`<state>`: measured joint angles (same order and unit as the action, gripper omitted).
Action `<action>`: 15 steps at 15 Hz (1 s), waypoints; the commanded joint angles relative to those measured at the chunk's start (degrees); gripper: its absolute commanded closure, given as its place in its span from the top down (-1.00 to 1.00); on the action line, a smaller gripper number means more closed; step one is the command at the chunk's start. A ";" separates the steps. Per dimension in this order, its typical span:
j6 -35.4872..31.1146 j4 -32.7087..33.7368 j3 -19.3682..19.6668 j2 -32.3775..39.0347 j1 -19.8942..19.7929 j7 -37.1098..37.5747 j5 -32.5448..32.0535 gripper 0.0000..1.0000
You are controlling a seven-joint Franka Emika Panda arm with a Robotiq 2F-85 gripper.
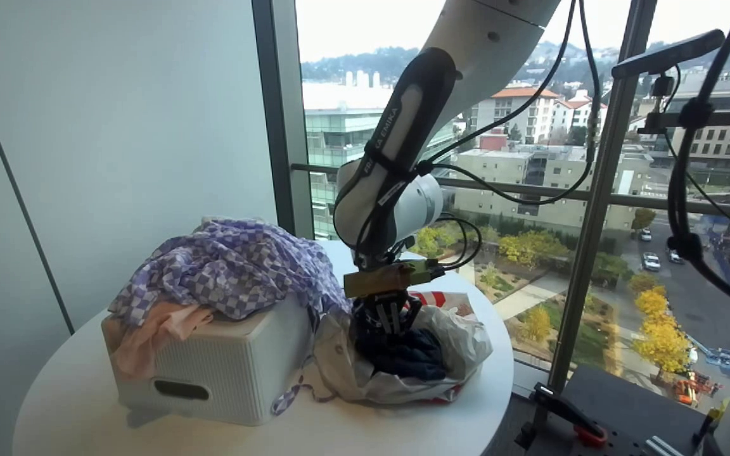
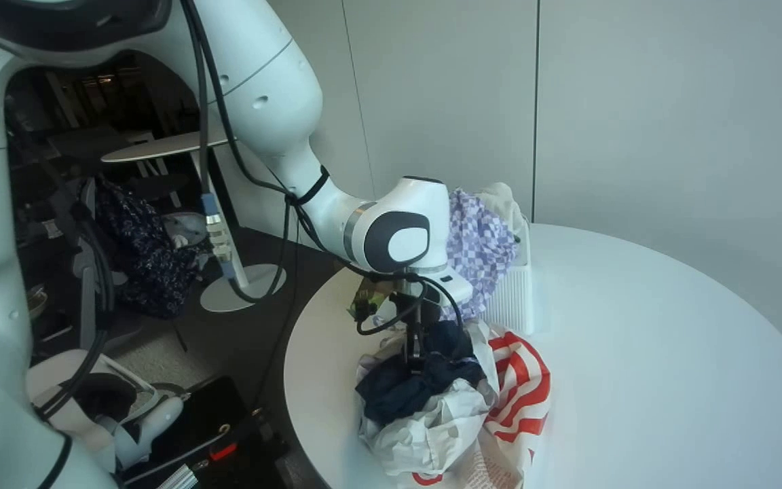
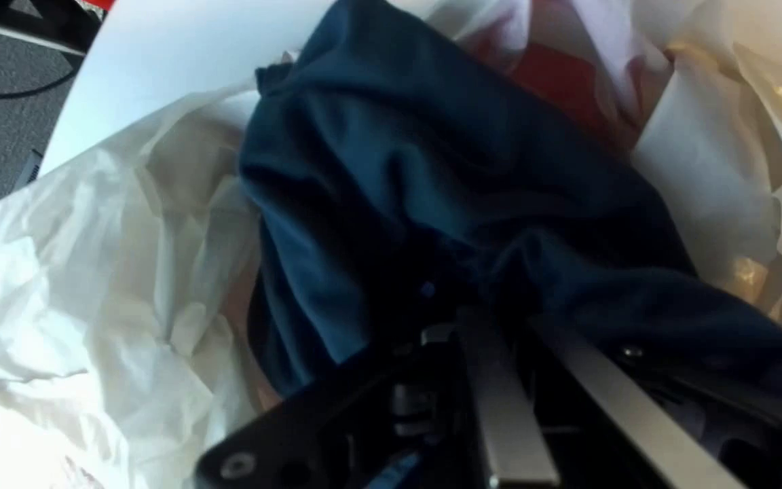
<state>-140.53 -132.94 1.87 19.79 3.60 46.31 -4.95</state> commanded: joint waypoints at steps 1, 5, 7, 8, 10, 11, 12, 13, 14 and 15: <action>-3.65 2.03 3.48 3.41 3.02 2.14 -4.22 -0.76; 0.20 -2.18 1.07 -3.46 1.93 -3.50 0.84 -0.14; 1.78 -4.52 1.68 -7.36 2.57 -3.04 0.23 0.15; 2.74 -5.42 2.33 -9.00 3.01 -1.60 -1.41 0.29; 4.65 -6.78 2.92 -11.63 2.95 0.78 -4.05 0.61; 4.94 -7.32 2.87 -12.54 2.35 1.37 -4.23 0.76; 5.39 -7.74 2.98 -13.17 1.89 2.54 -4.84 0.93; 5.97 -8.08 2.85 -13.61 1.42 2.67 -4.67 1.00; 5.59 -8.63 3.24 -13.78 1.22 4.27 -6.46 1.00; 4.77 -9.50 3.24 -14.43 0.77 4.01 -7.15 1.00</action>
<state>-135.37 -139.73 4.88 8.29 5.30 47.97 -9.05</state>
